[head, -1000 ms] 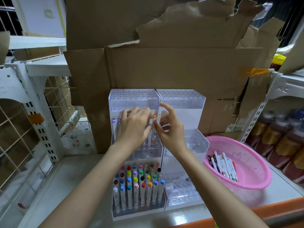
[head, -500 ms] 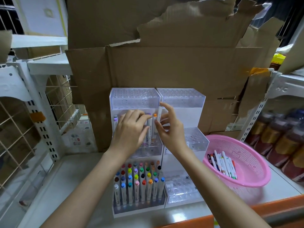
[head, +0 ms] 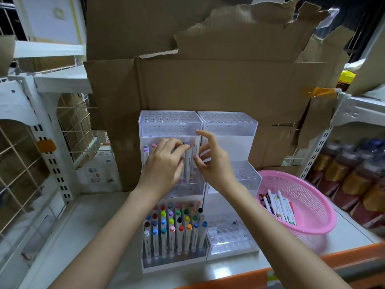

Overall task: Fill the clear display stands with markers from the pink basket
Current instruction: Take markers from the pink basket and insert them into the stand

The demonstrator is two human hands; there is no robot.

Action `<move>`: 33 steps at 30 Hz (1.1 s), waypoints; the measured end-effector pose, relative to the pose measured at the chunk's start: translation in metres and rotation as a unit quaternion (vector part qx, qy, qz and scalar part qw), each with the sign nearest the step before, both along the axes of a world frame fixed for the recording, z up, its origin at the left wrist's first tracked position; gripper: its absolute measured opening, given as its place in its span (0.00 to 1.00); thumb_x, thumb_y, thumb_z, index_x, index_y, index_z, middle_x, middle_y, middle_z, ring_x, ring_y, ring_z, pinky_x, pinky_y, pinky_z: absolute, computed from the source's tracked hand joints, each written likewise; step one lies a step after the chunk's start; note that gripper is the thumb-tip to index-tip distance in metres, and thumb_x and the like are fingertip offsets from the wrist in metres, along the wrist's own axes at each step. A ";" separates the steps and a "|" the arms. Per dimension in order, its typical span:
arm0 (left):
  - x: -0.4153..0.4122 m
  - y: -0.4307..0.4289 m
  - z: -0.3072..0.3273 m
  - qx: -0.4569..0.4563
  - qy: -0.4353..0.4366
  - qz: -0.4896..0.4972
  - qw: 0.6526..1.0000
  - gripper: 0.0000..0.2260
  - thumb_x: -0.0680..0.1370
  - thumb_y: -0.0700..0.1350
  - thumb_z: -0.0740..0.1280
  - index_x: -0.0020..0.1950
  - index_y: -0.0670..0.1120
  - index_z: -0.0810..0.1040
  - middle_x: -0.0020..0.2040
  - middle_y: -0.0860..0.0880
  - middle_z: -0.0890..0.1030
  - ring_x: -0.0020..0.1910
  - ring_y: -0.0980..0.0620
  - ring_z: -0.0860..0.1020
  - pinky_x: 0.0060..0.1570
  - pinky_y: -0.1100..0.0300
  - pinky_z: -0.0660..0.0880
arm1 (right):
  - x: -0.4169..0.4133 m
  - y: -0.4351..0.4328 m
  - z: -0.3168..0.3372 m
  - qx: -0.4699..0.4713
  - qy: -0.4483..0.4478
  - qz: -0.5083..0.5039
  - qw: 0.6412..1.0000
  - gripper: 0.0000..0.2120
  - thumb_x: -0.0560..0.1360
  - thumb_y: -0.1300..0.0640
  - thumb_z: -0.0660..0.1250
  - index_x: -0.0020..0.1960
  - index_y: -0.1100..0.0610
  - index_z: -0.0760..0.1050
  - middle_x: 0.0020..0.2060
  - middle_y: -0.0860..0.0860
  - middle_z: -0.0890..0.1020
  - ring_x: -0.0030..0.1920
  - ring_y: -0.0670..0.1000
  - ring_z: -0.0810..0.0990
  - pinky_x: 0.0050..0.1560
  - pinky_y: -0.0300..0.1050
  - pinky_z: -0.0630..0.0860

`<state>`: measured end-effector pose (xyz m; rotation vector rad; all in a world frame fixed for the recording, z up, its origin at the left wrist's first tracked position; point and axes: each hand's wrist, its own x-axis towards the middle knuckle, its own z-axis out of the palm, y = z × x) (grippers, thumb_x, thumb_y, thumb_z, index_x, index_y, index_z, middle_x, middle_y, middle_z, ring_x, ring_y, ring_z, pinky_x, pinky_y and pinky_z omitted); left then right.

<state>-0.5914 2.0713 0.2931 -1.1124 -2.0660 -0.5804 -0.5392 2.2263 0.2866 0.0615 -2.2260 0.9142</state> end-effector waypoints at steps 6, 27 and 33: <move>0.001 0.000 0.000 -0.002 -0.004 0.004 1.000 0.18 0.71 0.36 0.72 0.61 0.42 0.78 0.51 0.45 0.78 0.52 0.45 0.75 0.50 0.50 0.75 | 0.001 0.001 0.007 0.007 -0.014 0.000 1.000 0.27 0.73 0.66 0.70 0.68 0.51 0.65 0.38 0.46 0.74 0.38 0.51 0.79 0.40 0.46 0.80; 0.004 0.000 0.004 0.000 -0.023 0.004 1.000 0.18 0.72 0.37 0.71 0.61 0.43 0.78 0.52 0.46 0.77 0.54 0.48 0.72 0.51 0.52 0.74 | 0.003 0.012 -0.011 0.087 -0.020 0.005 0.996 0.19 0.74 0.62 0.71 0.62 0.54 0.68 0.39 0.52 0.78 0.40 0.52 0.78 0.45 0.53 0.78; 0.011 0.007 0.009 0.001 -0.035 0.026 0.999 0.14 0.74 0.41 0.70 0.59 0.44 0.78 0.52 0.47 0.78 0.54 0.48 0.74 0.53 0.54 0.72 | 0.016 0.015 -0.001 0.097 -0.025 0.021 0.995 0.19 0.76 0.55 0.69 0.65 0.52 0.69 0.50 0.49 0.79 0.49 0.48 0.77 0.49 0.47 0.77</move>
